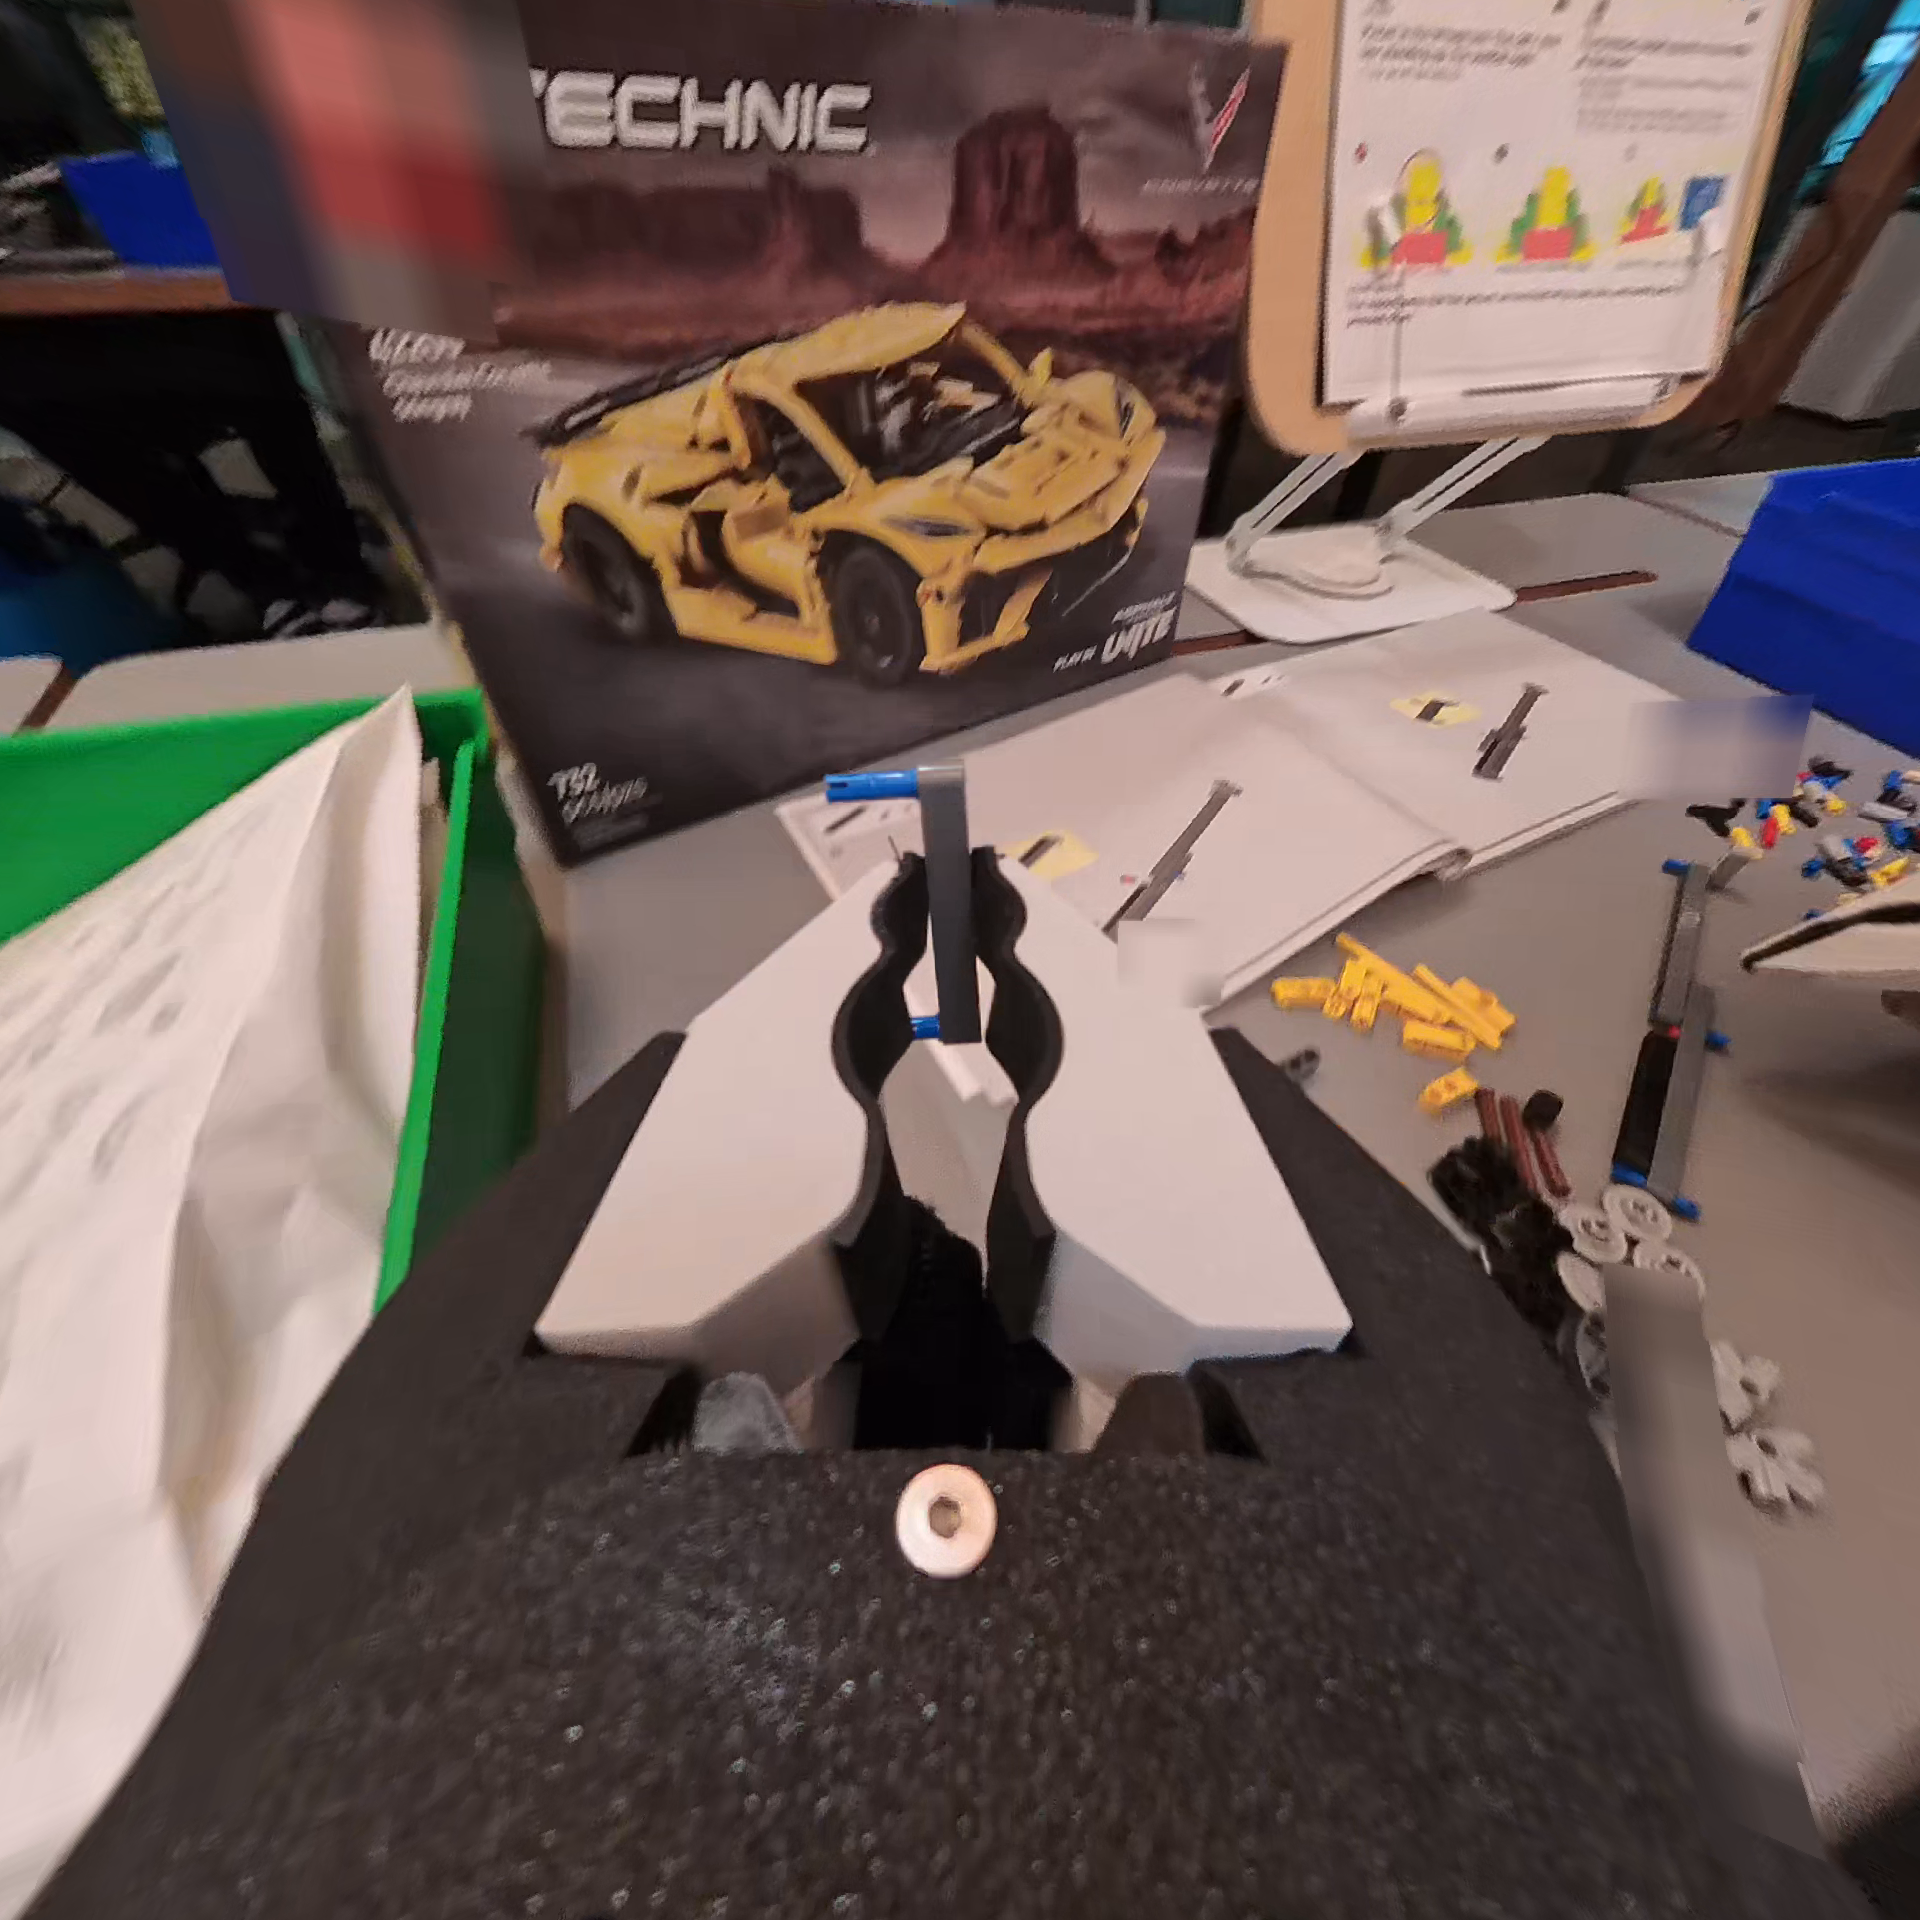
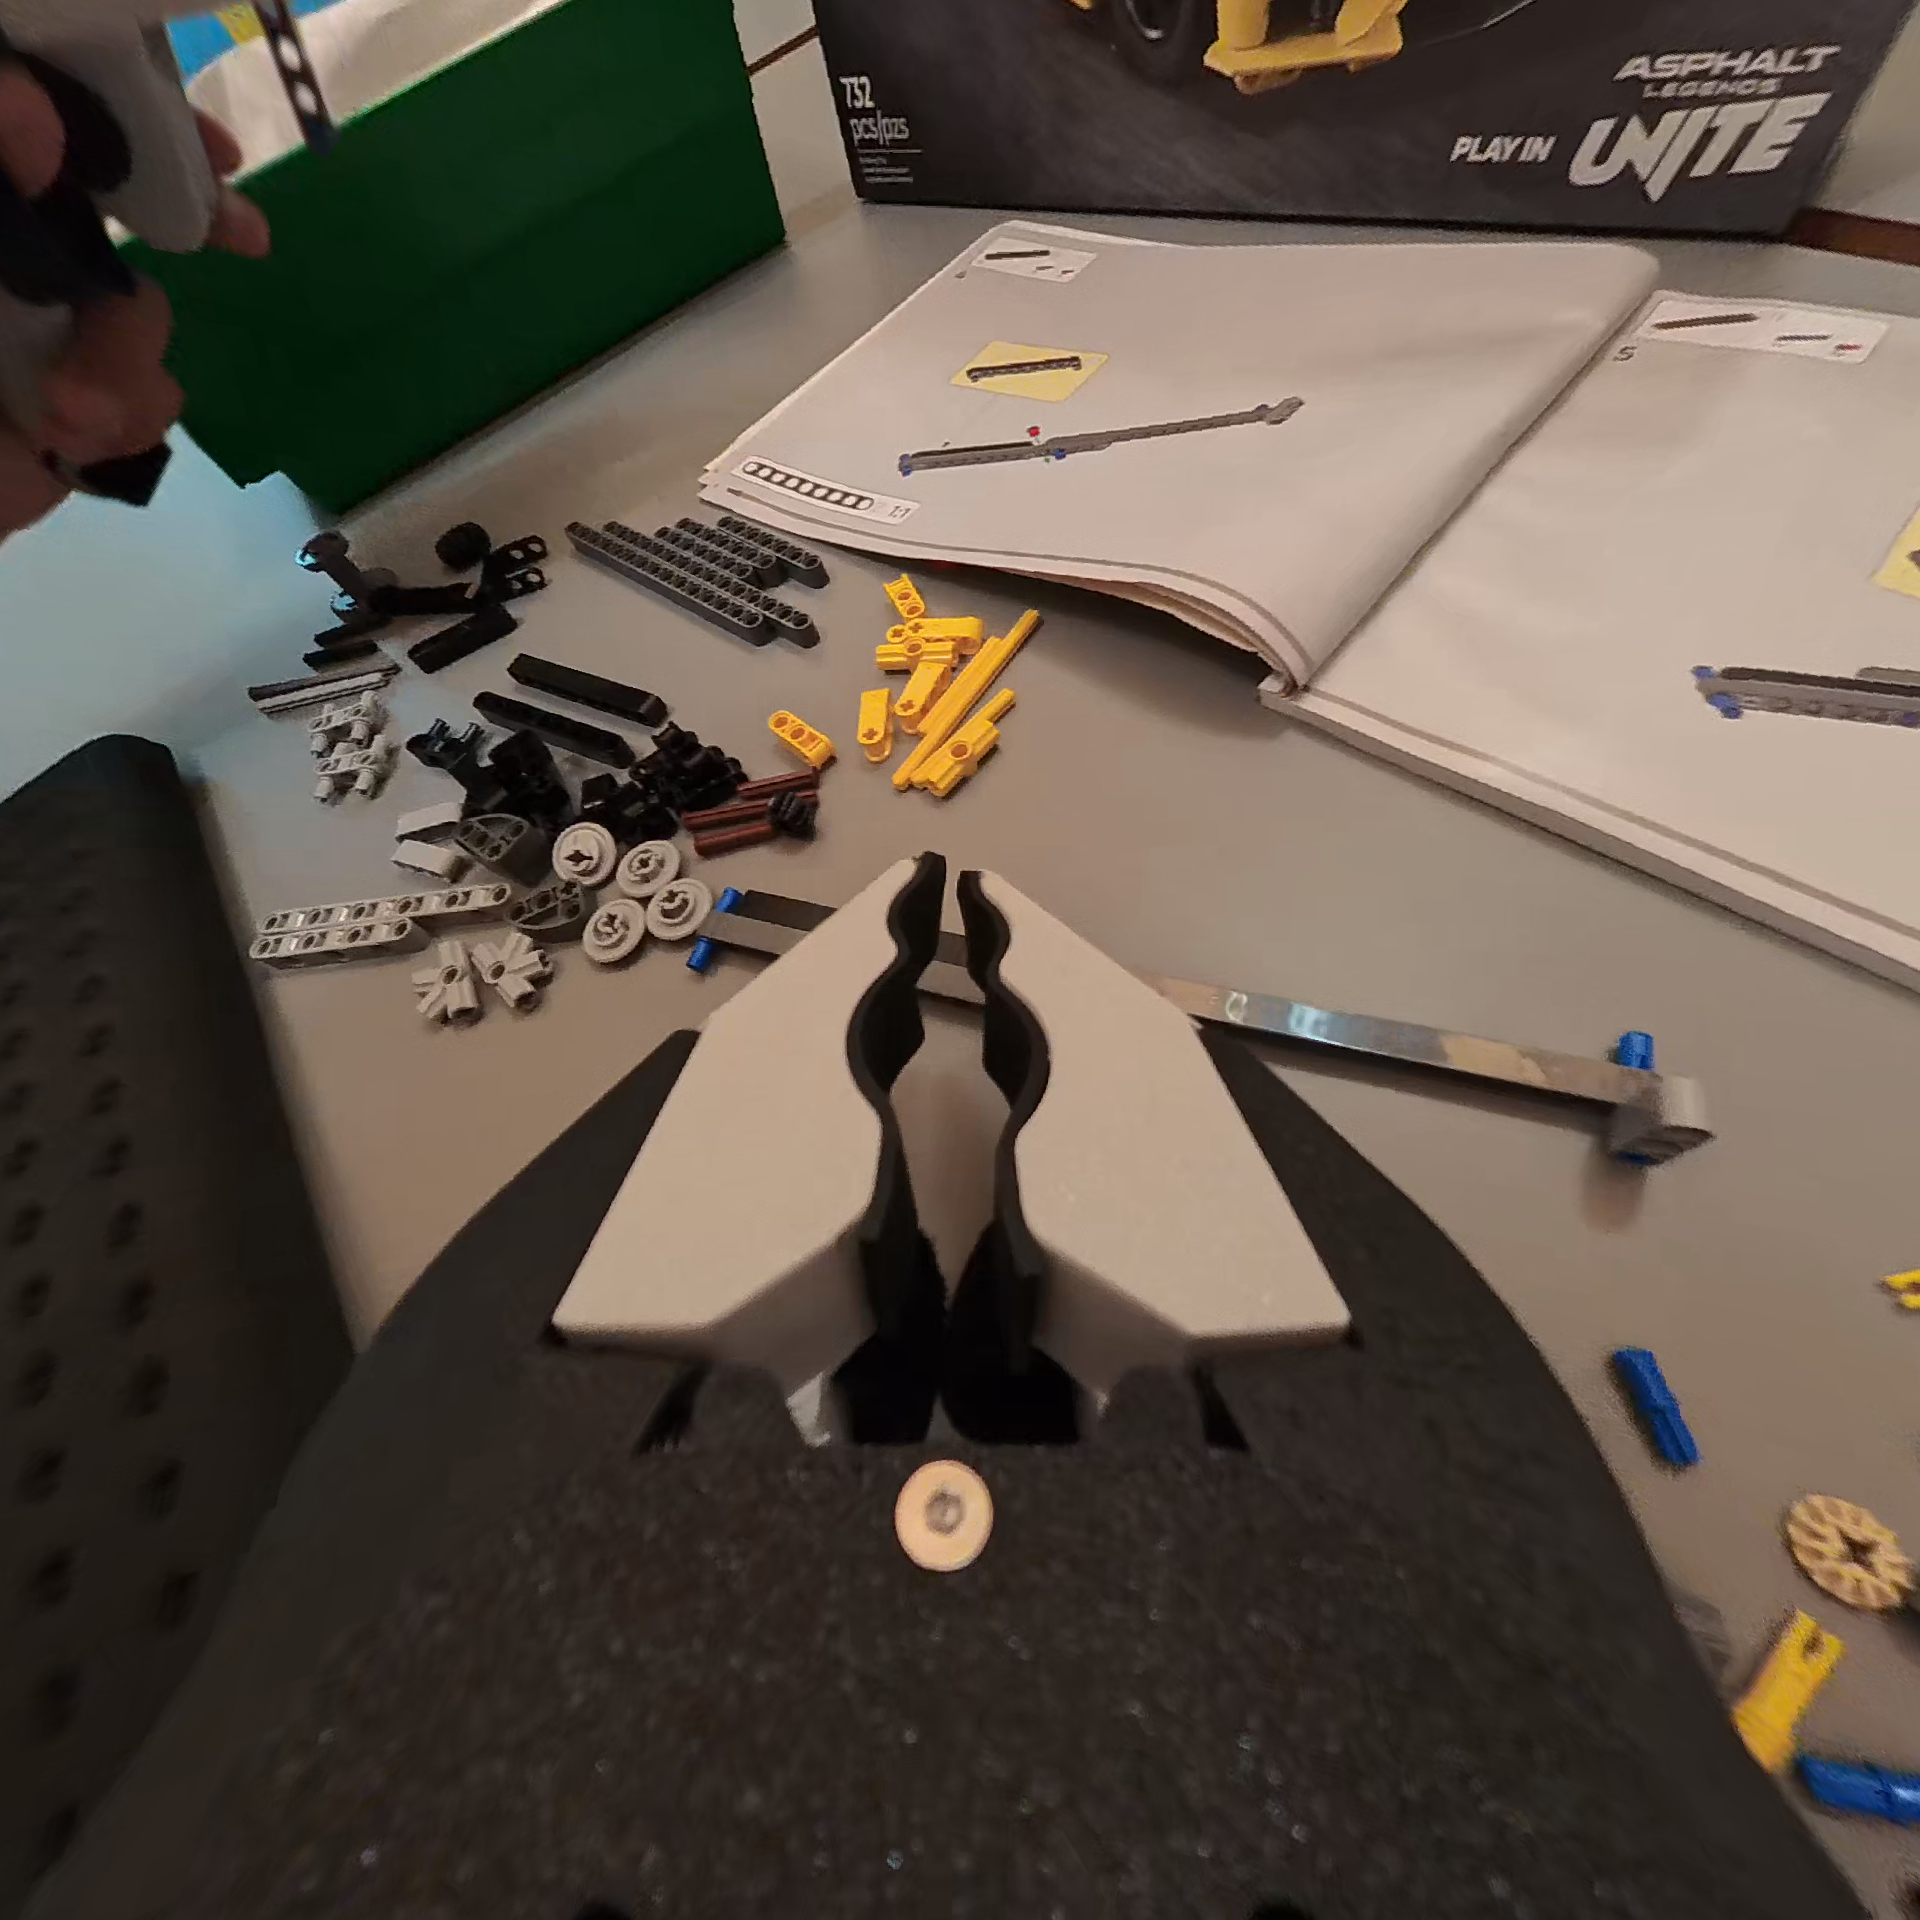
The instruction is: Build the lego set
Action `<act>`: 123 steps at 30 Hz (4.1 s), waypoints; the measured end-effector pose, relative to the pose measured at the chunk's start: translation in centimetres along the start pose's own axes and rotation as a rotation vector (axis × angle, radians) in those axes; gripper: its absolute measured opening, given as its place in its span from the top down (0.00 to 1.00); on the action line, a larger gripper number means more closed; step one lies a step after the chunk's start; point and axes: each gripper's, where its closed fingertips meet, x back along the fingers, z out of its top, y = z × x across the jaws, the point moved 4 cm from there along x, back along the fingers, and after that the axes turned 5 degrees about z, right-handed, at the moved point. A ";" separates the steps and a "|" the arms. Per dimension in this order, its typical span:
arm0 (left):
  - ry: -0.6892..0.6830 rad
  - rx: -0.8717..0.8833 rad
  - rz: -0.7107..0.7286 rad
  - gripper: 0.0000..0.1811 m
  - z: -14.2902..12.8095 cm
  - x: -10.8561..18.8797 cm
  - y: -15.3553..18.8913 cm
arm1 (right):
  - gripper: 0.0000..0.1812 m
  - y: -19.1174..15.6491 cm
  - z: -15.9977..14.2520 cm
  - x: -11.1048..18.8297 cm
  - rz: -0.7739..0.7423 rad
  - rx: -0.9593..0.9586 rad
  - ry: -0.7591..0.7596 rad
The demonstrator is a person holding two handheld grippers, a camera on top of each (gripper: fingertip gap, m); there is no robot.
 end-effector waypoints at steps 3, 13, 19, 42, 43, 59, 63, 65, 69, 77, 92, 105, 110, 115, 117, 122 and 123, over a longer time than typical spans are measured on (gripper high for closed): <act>-0.026 0.072 0.020 0.96 -2.1 2.1 0.0 | 0.98 -0.2 -0.1 -0.5 0.000 0.018 -0.024; -0.019 0.080 -0.078 0.97 -3.6 3.0 5.9 | 0.95 2.0 0.1 0.9 -0.186 0.133 -0.037; 0.015 0.021 -0.145 0.97 -1.2 5.3 9.7 | 0.91 2.4 0.7 2.7 -0.192 0.087 0.050; -0.082 -0.073 -0.225 0.96 -2.3 10.1 15.6 | 0.77 2.4 3.3 -2.2 -0.185 0.392 -0.188; -0.083 -0.086 -0.218 0.96 -2.3 9.6 15.4 | 0.75 3.0 4.0 -2.9 -0.188 0.447 -0.220; -0.316 -0.172 -0.250 0.96 -3.0 0.8 11.3 | 0.94 5.4 5.1 -12.2 -0.088 0.838 -0.495; -0.406 -0.264 -0.281 0.96 -3.4 -1.3 10.9 | 0.99 5.7 6.2 -11.7 -0.071 0.712 -0.375; -0.460 -0.324 -0.295 0.96 -3.6 -2.6 10.7 | 0.99 5.8 6.3 -11.5 -0.049 0.633 -0.334; -0.508 -0.405 -0.335 0.96 -3.0 -5.2 10.4 | 0.98 5.6 5.7 -11.6 -0.018 0.654 -0.364; -0.633 -0.365 -0.381 0.96 -3.9 -10.3 8.2 | 0.93 5.9 5.0 -12.6 0.080 0.571 -0.497; -0.231 -0.109 -0.314 0.96 -1.2 -4.3 7.7 | 0.91 1.2 6.3 -14.5 0.359 0.515 -0.413; -0.215 -0.104 -0.424 0.96 -2.9 1.3 8.4 | 0.91 2.1 5.1 -15.7 0.432 0.630 -0.465; -0.225 -0.069 -0.430 0.96 -3.6 1.6 8.4 | 0.93 2.2 5.2 -15.8 0.463 0.640 -0.454; -0.253 -0.061 -0.431 0.96 -4.4 1.1 8.5 | 0.95 2.2 5.1 -15.9 0.471 0.682 -0.433; -0.258 -0.064 -0.431 0.96 -4.5 0.9 8.7 | 0.96 2.2 5.1 -15.9 0.464 0.706 -0.420; -0.287 -0.067 -0.421 0.96 -4.4 0.0 9.2 | 0.98 2.1 5.1 -15.9 0.438 0.752 -0.400; -0.295 -0.082 -0.414 0.96 -4.4 -0.2 9.3 | 0.98 2.0 5.3 -15.7 0.425 0.766 -0.379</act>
